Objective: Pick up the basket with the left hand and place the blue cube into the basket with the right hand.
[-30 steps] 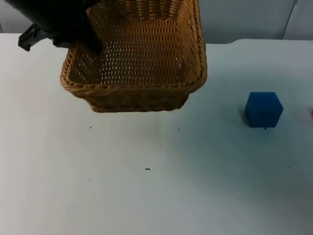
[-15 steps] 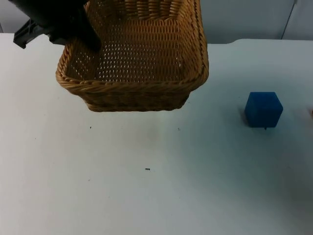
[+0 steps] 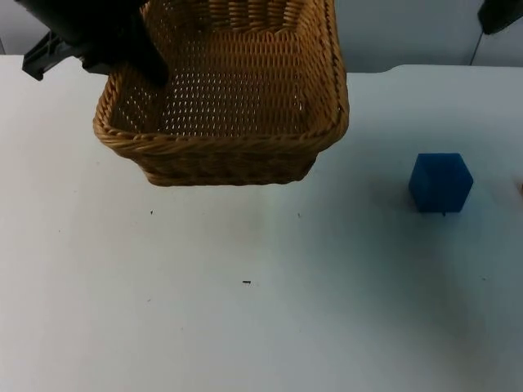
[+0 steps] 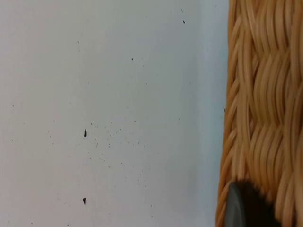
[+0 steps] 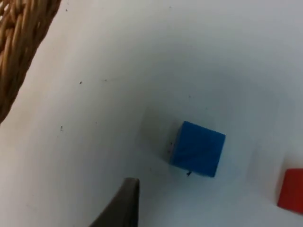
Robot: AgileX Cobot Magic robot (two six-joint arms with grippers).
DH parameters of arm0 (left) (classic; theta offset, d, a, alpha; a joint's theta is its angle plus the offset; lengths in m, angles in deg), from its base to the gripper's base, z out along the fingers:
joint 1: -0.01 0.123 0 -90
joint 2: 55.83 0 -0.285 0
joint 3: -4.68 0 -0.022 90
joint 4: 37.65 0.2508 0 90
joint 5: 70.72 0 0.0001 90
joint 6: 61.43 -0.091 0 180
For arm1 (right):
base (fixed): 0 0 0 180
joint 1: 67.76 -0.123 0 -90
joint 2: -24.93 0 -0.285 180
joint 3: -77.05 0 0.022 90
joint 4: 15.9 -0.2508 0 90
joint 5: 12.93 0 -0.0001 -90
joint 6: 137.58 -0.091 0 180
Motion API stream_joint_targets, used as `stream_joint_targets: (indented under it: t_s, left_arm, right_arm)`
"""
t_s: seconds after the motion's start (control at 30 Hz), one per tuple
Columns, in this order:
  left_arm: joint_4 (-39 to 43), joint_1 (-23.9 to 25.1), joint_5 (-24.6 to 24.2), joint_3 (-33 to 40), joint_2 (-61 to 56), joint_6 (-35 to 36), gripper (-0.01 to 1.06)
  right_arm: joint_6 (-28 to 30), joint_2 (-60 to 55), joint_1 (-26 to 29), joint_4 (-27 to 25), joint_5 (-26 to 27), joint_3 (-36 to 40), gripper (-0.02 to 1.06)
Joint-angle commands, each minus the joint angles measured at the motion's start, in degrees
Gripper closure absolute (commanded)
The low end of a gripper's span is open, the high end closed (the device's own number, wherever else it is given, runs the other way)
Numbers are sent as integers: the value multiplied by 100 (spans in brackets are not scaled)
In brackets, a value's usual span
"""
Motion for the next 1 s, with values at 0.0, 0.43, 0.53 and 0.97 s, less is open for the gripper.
stream_joint_targets:
  t_s: [0.0, 0.43, 0.53, 0.97]
  left_arm:
    - [-143, -36, -5, 1, -93, 35, 105]
    - [-103, -36, 18, 1, -93, -1, 105]
    - [-103, -36, 29, 1, -93, -11, 105]
    - [-103, -36, 58, 1, -93, -107, 105]
  right_arm:
    - [-55, -217, -101, 172, 39, -139, 0]
    - [-138, -1303, -16, 204, 565, -139, 0]
    - [-349, -1612, -16, 318, 699, -139, 0]
    - [-1035, -2586, 104, 271, 1212, -139, 2]
